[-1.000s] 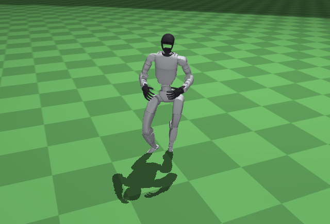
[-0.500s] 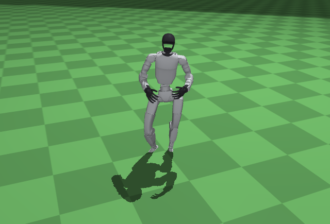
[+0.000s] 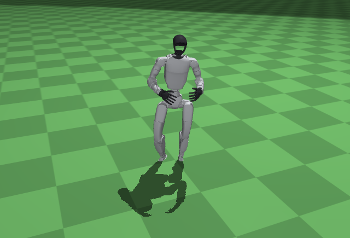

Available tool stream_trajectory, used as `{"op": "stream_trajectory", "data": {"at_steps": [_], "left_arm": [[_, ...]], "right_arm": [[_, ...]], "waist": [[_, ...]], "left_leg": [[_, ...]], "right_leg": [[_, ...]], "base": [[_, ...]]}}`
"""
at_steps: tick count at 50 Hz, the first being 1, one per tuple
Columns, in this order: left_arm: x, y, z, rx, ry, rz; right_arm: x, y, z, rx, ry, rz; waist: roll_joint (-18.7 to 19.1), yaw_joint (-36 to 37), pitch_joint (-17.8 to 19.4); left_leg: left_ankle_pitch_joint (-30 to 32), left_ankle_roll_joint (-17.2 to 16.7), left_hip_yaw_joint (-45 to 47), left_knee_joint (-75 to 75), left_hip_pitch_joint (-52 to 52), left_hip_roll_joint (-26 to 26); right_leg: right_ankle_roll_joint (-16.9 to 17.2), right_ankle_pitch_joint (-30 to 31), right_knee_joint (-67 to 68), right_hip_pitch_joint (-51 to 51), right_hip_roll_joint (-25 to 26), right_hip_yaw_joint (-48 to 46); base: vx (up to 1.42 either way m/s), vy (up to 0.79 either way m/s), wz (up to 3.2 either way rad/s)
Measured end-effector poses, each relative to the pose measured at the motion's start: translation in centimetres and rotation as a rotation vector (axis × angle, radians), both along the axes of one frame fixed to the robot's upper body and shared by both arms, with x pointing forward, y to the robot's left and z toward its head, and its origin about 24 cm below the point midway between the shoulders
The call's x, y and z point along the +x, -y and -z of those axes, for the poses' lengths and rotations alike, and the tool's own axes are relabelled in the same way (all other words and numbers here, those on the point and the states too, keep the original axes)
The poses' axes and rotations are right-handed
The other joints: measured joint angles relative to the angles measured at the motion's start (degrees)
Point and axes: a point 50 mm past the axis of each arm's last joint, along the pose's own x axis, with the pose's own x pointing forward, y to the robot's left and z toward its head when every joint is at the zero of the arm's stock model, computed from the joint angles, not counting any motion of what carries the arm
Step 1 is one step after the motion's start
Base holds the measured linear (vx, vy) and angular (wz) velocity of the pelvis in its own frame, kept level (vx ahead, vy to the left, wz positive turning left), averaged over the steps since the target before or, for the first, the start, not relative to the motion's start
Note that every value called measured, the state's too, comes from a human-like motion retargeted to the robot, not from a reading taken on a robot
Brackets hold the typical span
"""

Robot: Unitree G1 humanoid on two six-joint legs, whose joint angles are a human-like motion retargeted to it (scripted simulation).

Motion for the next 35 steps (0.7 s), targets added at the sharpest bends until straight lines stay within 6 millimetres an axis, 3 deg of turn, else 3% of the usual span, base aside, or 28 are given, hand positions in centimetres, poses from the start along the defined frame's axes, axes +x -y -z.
{"op": "stream_trajectory", "data": {"at_steps": [18, 35], "left_arm": [[0.3, 0.6, -0.9, -0.175, 0.044, -0.054], [0.4, 1.3, -1.3, -0.204, 0.049, 0.005]], "right_arm": [[-0.5, 0.8, -1.4, 0.084, 0.104, 0.075], [-0.6, 1.0, -2.5, 0.052, 0.18, 0.067]], "waist": [[3.08, 0.27, 0.73], [5.65, 0.8, 1.02]], "left_leg": [[-4.19, -0.87, -1.21, 6.92, -1.99, 2.89], [-6.89, -1.66, -2.49, 11.64, -3.52, 4.95]], "right_leg": [[-0.31, 1.39, -4.06, 4.4, 2.99, -3.08], [-0.8, 2.16, -6.51, 7.29, 5.22, -5.53]], "base": [[0.0, 0.0, 0.01], [0.0, 0.0, 0.01]]}}
